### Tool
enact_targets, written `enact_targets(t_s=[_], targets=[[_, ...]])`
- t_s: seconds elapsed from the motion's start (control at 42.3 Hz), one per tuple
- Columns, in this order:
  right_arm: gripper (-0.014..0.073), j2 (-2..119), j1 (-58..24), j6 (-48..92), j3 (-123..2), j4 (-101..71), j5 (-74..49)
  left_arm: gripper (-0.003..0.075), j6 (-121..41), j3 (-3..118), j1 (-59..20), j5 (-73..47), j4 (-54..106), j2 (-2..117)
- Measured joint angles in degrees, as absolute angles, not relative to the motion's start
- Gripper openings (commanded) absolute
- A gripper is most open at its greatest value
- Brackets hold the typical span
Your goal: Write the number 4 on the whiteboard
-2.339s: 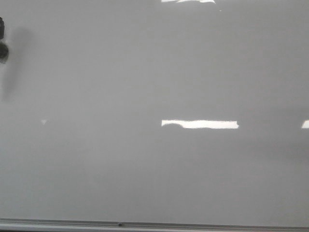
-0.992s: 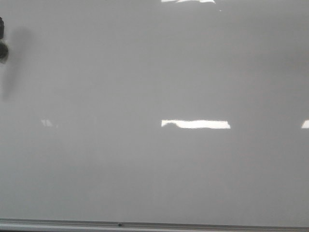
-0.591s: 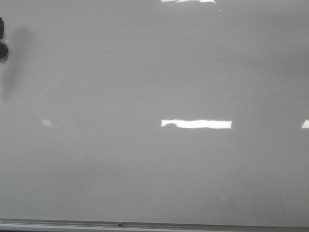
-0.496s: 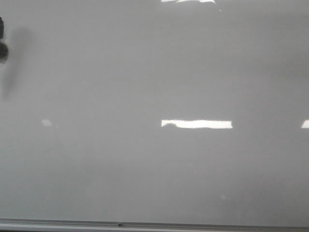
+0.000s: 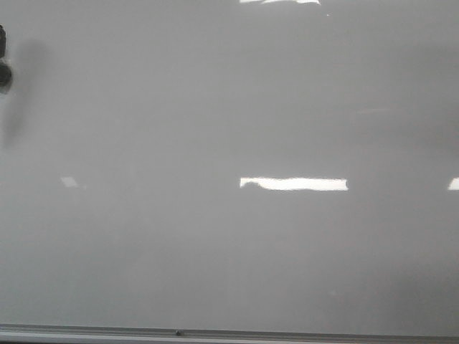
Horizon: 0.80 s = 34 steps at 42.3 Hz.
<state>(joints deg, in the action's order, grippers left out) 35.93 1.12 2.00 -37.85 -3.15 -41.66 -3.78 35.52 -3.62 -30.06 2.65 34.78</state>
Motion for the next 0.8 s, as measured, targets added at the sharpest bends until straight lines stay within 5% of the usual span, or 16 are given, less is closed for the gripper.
enact_targets(t_s=[0.803], targets=[[0.0507,35.9,1.1,2.0,-37.9,-3.2,-41.7,0.0566,-3.8,47.0,-3.6,-23.6,2.6,69.1]])
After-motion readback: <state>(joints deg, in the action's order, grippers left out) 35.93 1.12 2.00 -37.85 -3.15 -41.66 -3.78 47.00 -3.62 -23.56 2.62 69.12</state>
